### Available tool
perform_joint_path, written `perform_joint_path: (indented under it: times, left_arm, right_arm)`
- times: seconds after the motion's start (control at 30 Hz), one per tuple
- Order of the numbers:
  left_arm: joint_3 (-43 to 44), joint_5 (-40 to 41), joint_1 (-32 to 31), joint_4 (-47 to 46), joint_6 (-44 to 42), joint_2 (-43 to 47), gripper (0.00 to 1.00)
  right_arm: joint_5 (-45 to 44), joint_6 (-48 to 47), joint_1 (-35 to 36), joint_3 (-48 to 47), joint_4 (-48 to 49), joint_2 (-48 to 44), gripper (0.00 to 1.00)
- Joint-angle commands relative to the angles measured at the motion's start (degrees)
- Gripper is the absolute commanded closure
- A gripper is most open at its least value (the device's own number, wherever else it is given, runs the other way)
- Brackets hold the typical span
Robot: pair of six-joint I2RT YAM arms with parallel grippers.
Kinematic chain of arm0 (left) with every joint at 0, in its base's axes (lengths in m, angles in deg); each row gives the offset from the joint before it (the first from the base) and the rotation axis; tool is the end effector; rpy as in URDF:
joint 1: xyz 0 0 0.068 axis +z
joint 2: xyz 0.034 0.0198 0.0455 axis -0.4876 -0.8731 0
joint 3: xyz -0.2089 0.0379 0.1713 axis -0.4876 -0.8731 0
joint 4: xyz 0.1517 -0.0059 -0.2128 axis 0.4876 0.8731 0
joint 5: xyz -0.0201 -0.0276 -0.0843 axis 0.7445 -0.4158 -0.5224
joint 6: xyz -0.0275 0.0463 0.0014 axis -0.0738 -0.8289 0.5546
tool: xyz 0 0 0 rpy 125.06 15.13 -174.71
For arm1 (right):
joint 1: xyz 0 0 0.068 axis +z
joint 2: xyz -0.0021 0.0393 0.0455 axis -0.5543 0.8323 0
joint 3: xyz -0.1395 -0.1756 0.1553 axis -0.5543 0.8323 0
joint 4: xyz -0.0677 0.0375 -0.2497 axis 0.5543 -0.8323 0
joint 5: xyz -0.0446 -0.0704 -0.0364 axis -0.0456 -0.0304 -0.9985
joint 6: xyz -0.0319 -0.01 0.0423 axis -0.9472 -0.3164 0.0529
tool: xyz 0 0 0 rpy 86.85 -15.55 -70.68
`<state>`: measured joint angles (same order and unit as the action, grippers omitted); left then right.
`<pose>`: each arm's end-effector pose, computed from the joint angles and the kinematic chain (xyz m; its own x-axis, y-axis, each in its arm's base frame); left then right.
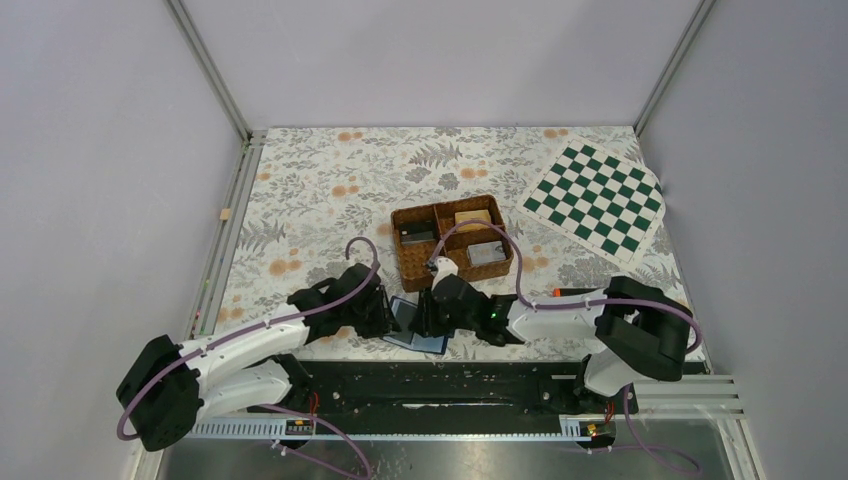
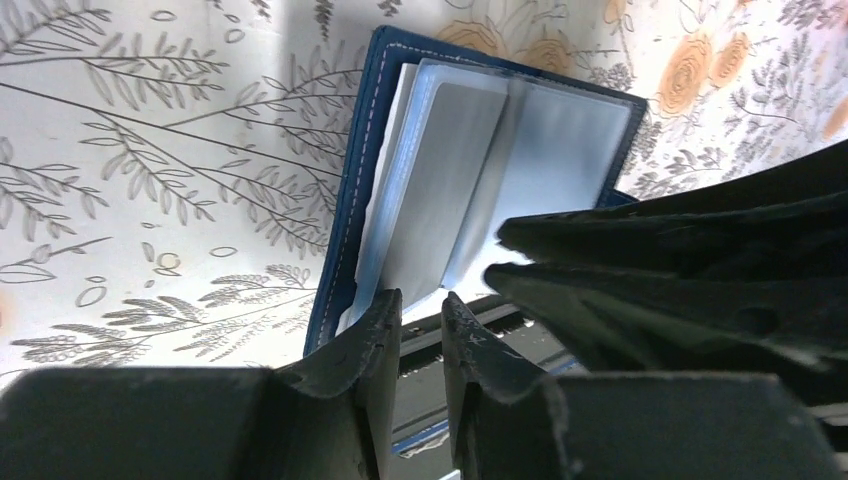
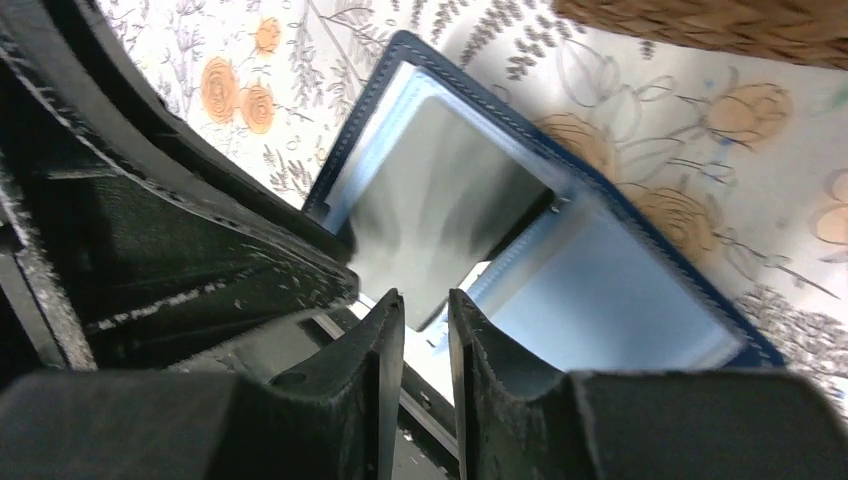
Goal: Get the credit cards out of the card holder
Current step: Open the card holder at the center of the board, then remove the credit card from the card holder.
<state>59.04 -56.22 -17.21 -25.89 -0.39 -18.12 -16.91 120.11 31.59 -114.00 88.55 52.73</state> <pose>0.1262 -0.1385 0.1775 -0.9492 -0.2078 -0.2362 -0.0510 0.8424 -0.5364 0.1299 0.2791 0.1660 -0.7958 -0.0423 -0.6040 -0.4737 0.6648 0.5776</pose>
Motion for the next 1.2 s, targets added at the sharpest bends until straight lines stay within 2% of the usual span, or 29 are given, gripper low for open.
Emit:
perform_joint_path:
  times: [0.0,0.17,0.47,0.7,0.93,1.17]
  left_arm:
    - [-0.3,4.6,0.3,1.8,-1.6,0.1,0.79]
    - [-4.2,2.6,0.3,-1.8,-0.3,-0.7,0.8]
    - [-7.9,-0.9,0.4,-6.6,0.5,-2.1,0.8]
    - [-10.3,-3.1,0.4,-9.0,1.8,0.4,0.8]
    - [-11.0,-3.3,0.4,-7.6,2.8,3.7,0.8]
    - [-6.1,-1.6,0.4,-2.6,2.0,8.1,0.79]
  right_arm:
    - [1.0,1.2,-2.6,3.2,1.0,-3.3,0.7]
    - [4.1,4.5,-5.3,6.6,5.1,-4.7,0.65]
    - [7.2,12.2,-5.4,7.6,13.3,-1.1,0.64]
    - [2.4,15.3,-5.4,7.9,11.6,-0.5,0.63]
    - [-1.4,15.8,-5.4,7.4,7.8,-1.1,0.62]
    - [-0.2,15.2,-5.3,6.7,8.5,1.0,0.62]
